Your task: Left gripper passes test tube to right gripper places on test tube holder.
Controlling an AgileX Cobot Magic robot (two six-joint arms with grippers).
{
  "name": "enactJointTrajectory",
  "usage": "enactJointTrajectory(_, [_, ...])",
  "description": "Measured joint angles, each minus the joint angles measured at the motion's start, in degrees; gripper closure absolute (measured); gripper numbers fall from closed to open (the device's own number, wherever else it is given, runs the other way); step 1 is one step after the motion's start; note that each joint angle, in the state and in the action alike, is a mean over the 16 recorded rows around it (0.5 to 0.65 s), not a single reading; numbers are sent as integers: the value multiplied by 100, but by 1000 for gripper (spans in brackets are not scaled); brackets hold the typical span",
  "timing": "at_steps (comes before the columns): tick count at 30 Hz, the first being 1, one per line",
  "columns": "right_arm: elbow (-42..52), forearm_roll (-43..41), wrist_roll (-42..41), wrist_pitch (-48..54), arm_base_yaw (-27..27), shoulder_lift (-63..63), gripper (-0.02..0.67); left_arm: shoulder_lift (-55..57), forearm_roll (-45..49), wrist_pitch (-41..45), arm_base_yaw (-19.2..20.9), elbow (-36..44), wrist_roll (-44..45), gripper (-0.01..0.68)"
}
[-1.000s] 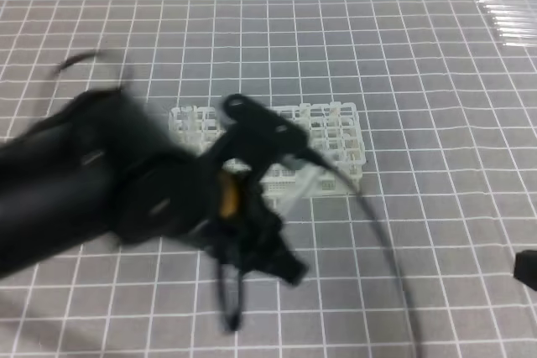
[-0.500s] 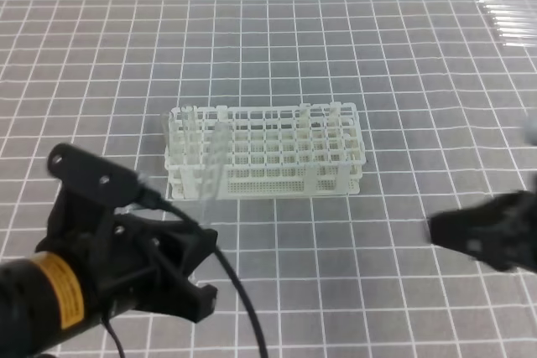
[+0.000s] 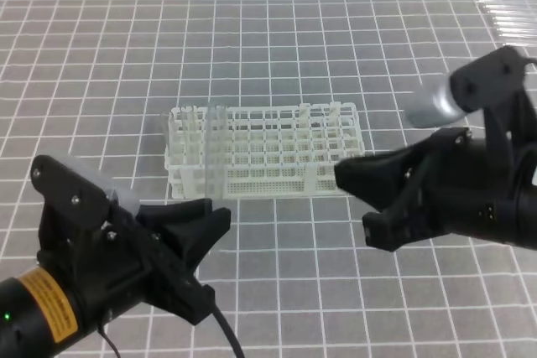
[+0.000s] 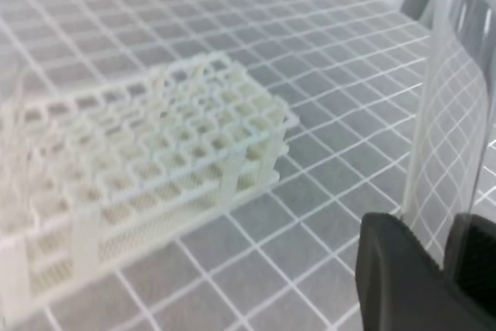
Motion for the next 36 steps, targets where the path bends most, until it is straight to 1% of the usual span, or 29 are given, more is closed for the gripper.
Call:
enactJointTrajectory(8, [780, -60, -609, -2303, 993, -472, 662, 2, 8, -230, 1, 20, 273, 580])
enactJointTrajectory(13, [1234, -59, -858, -3412, 1573, -637, 662, 48, 10, -283, 1, 20, 320, 580])
enactJointTrajectory(17, [1436, -65, -896, -3960, 1915, -652, 659, 148, 12, -367, 1, 21, 330, 592])
enactJointTrajectory(21, [1399, -74, -878, -4042, 2102, -601, 636, 281, 14, -537, 2, 23, 335, 604])
enactJointTrajectory(25, [1233, -77, -861, -3989, 2186, -545, 572, 432, 17, -774, 3, 24, 341, 610])
enactJointTrajectory(36, [622, -126, -824, -3986, 2229, -186, 331, 665, 20, -1453, 2, 22, 437, 604])
